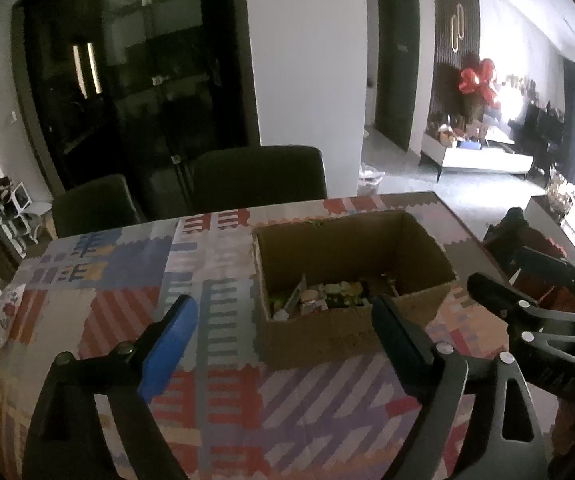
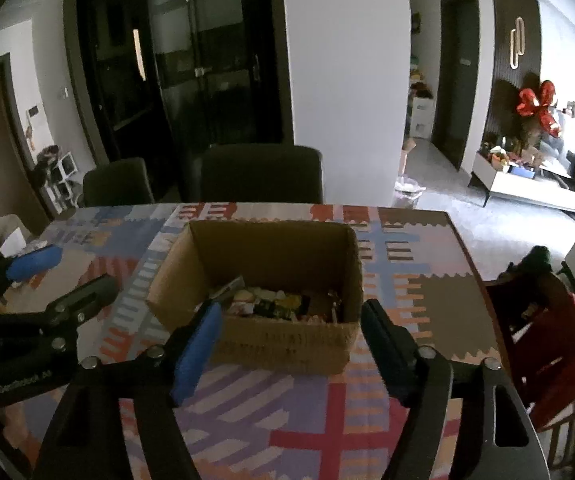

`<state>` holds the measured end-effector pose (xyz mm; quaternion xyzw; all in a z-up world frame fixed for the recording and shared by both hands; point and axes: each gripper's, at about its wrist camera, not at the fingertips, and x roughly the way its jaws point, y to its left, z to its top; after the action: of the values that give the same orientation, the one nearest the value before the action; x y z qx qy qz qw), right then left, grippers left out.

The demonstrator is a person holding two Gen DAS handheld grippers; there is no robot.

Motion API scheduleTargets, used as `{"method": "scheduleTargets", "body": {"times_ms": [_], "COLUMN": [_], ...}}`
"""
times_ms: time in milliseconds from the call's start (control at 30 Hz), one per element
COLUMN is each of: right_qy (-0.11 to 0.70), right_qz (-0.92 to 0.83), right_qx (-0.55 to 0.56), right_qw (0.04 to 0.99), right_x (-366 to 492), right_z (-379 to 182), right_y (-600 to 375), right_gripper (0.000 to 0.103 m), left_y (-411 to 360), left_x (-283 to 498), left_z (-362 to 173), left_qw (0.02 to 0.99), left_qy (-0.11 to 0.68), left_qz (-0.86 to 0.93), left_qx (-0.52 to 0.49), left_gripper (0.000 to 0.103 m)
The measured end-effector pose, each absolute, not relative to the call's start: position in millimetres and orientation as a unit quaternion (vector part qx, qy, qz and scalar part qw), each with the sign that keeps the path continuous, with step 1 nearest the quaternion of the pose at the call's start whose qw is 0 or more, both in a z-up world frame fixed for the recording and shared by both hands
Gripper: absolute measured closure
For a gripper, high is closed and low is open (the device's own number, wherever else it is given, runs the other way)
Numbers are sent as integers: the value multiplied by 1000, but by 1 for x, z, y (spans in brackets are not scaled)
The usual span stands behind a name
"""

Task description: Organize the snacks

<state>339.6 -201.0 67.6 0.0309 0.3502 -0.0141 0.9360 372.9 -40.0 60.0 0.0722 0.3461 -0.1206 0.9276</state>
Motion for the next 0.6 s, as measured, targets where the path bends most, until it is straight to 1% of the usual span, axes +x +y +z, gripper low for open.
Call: {"method": "scheduleTargets", "body": {"times_ms": [200, 233, 433, 600], "right_qy": [324, 322, 315, 311], "right_qz": [-22, -24, -22, -28], "right_qx": [10, 5, 13, 7], "right_qw": [946, 946, 949, 950], "right_x": [296, 289, 250, 221], "right_z": [81, 82, 83, 81], "right_y": [-189, -186, -180, -176], "right_gripper": [21, 20, 19, 18], "left_y": [-27, -23, -15, -7], "left_x": [328, 323, 277, 250], "left_z": [69, 70, 76, 76], "left_qw": [936, 937, 945, 949], "left_qy": [325, 322, 297, 287], "left_qz": [-119, -116, -108, -98], "left_qx": [68, 66, 79, 79], "left_gripper": [9, 8, 0, 0]}}
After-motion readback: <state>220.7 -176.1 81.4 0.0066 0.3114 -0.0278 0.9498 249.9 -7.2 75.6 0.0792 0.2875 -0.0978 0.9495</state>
